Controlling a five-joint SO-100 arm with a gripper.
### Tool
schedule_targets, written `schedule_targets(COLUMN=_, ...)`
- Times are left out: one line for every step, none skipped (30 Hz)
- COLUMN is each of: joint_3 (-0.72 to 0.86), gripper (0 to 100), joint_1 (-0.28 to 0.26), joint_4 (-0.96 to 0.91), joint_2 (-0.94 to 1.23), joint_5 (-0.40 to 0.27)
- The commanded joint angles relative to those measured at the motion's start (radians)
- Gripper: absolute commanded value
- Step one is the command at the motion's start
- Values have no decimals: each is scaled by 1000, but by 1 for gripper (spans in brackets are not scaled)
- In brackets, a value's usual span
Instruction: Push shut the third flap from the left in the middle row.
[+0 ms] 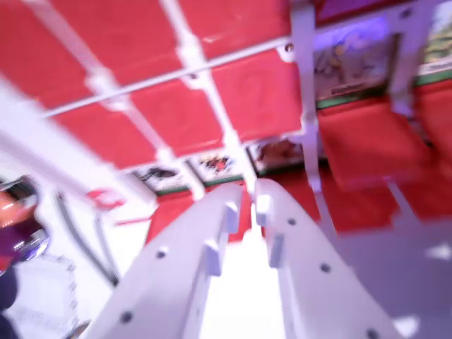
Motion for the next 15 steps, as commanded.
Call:
schedule_targets(joint_3=91, gripper=2, joint_1=-9, joint_4=8, joint_2=337, joint_5=-34)
schedule_targets(joint_3=127, gripper=2, joint_1=-11, joint_4=11, joint_2=379, joint_5=-44)
schedule_targets(joint_3=164, gripper=2, joint_1=-11, joint_4=14, joint_2=420, joint_5=-57)
schedule_targets(joint_3=201, gripper=2, joint_1=-11, joint_4=14, joint_2=460, joint_5=-69)
schedule_targets(joint_3=238, gripper=2, joint_1=-11, joint_4=15, joint_2=502, joint_5=-83)
schedule_targets(joint_3=275, gripper=2, joint_1=-9, joint_4=15, joint_2=540, joint_5=-100)
schedule_targets(joint_3=310, gripper=2, joint_1=-8, joint_4=15, joint_2=580, joint_5=-117)
schedule_targets(joint_3=342, gripper=2, joint_1=-8, joint_4=15, joint_2=618, joint_5=-130)
schedule_targets(joint_3=373, gripper=2, joint_1=-5, joint_4=14, joint_2=657, joint_5=-141)
schedule_targets(joint_3=402, gripper=2, joint_1=-5, joint_4=12, joint_2=693, joint_5=-155)
schedule_targets(joint_3=430, gripper=2, joint_1=-3, joint_4=12, joint_2=727, joint_5=-166)
schedule_targets(joint_3=456, gripper=2, joint_1=-2, joint_4=12, joint_2=762, joint_5=-179)
schedule_targets(joint_3=485, gripper=2, joint_1=2, joint_4=12, joint_2=796, joint_5=-190)
schedule_targets(joint_3=511, gripper=2, joint_1=3, joint_4=12, joint_2=831, joint_5=-199)
schedule_targets(joint_3=540, gripper=2, joint_1=5, joint_4=12, joint_2=865, joint_5=-212)
